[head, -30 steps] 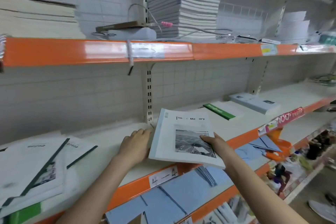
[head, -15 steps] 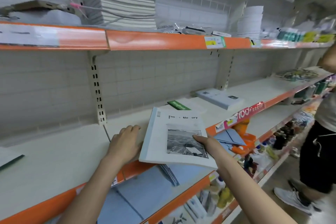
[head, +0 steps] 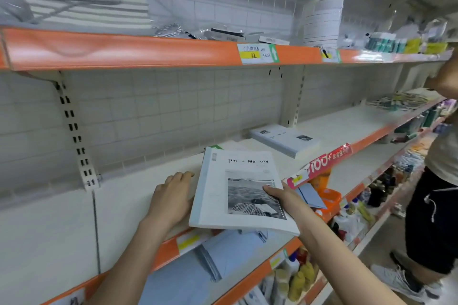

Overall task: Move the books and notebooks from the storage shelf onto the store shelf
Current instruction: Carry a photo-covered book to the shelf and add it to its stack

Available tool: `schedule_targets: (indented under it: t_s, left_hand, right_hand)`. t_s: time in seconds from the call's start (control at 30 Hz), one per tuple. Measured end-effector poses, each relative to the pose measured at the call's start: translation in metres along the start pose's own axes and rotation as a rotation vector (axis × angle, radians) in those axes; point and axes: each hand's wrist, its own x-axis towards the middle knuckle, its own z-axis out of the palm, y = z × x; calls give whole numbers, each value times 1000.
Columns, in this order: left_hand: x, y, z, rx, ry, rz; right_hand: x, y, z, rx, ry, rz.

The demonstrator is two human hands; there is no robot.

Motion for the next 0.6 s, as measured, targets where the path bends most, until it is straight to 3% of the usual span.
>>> schedule_targets:
  t_s: [0.37,0.6]
  left_hand:
    - [86,38,25,-25,55,-112]
    - [124,67,48,-2,21,-113]
  right_hand:
    - [106,-35,-48,-103,-120,-6]
    - [144,-45,-91,-114,-101,-43]
